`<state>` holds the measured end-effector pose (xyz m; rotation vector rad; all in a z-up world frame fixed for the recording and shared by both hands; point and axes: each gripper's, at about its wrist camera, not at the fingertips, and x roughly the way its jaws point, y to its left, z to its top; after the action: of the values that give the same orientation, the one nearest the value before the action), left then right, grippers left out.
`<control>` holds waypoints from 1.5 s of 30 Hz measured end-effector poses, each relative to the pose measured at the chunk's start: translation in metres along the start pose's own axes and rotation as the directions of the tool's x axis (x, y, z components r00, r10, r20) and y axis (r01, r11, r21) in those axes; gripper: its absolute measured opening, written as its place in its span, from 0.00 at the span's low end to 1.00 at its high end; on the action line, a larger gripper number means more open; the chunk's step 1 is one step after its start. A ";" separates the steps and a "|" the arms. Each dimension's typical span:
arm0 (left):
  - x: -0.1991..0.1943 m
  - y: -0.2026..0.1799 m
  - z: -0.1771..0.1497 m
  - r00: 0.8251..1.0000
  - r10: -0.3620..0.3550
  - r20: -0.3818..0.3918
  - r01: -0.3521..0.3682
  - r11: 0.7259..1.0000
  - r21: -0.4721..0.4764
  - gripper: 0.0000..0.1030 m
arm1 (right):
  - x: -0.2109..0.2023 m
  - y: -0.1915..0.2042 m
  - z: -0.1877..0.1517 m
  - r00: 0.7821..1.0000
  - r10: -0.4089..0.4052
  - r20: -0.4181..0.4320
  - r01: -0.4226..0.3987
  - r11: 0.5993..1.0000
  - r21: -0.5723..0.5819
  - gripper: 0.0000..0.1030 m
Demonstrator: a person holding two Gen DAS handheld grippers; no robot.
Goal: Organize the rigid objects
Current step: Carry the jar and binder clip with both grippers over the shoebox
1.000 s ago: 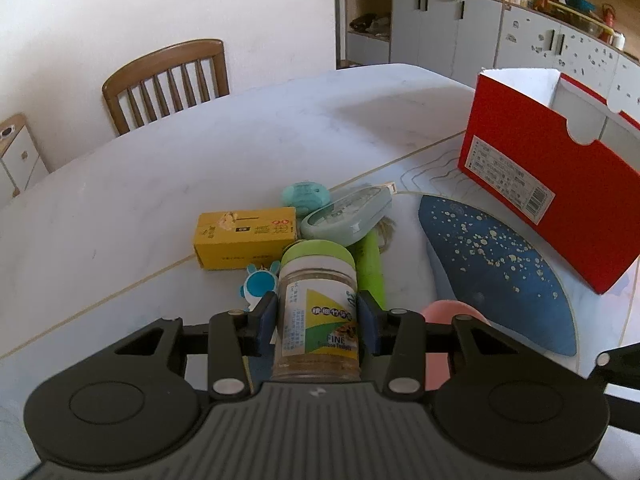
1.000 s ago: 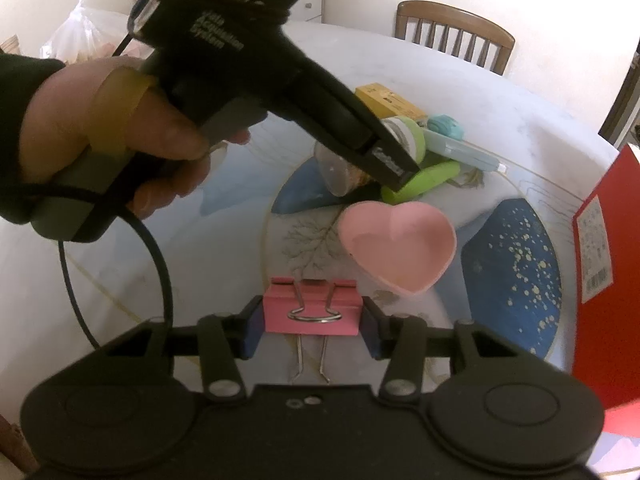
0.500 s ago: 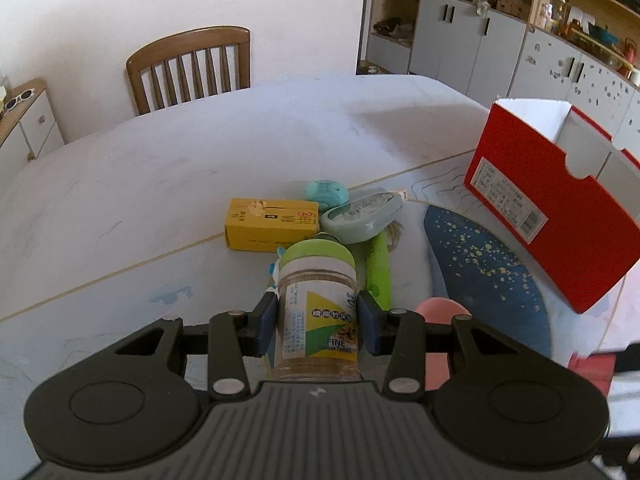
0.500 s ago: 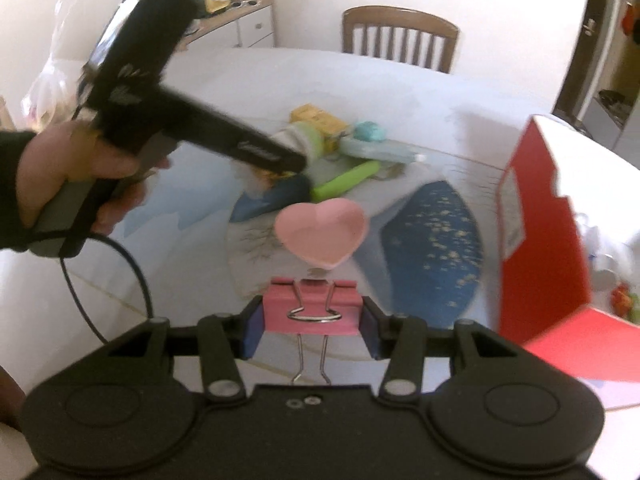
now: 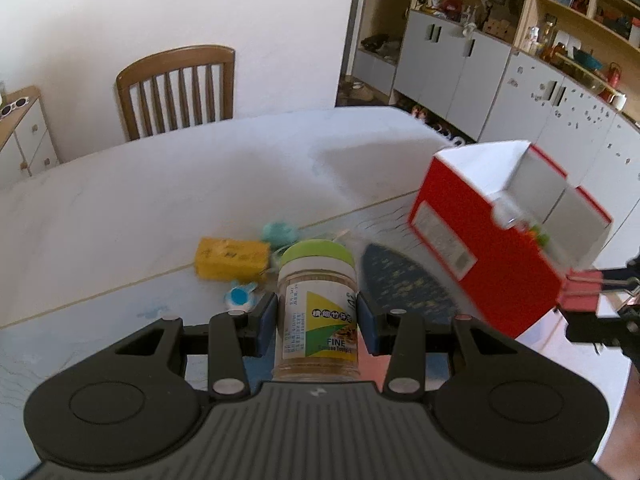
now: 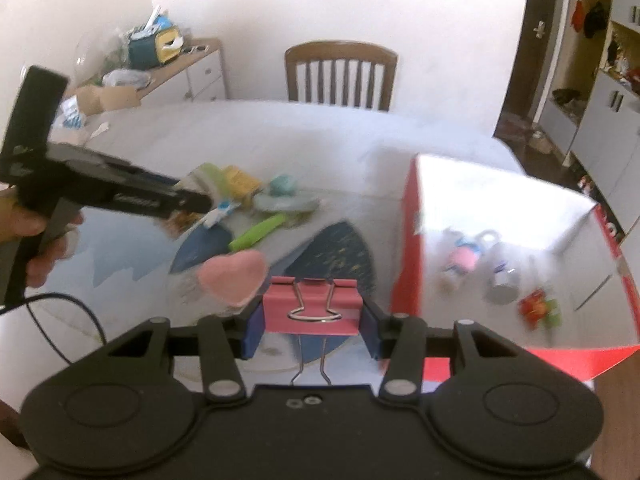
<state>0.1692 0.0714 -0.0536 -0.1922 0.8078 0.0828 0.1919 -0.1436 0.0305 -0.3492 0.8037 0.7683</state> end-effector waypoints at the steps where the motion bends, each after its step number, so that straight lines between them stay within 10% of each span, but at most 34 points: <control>1: -0.003 -0.006 0.004 1.000 -0.005 0.004 0.005 1.000 0.000 0.40 | -0.002 -0.006 0.002 1.000 -0.006 0.008 0.006 1.000 0.003 0.47; 28: 0.052 -0.207 0.079 0.997 -0.077 -0.019 0.078 0.993 0.090 0.40 | -0.010 -0.188 0.011 0.996 -0.066 0.057 0.066 0.998 0.015 0.47; 45: 0.150 -0.267 0.078 0.974 -0.014 -0.226 0.039 0.994 0.107 0.40 | 0.048 -0.252 0.008 0.998 -0.042 -0.038 0.041 0.999 -0.011 0.47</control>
<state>0.3669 -0.1740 -0.0725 -0.1083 1.0328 -0.0092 0.4016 -0.2882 -0.0005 -0.3897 0.8264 0.7291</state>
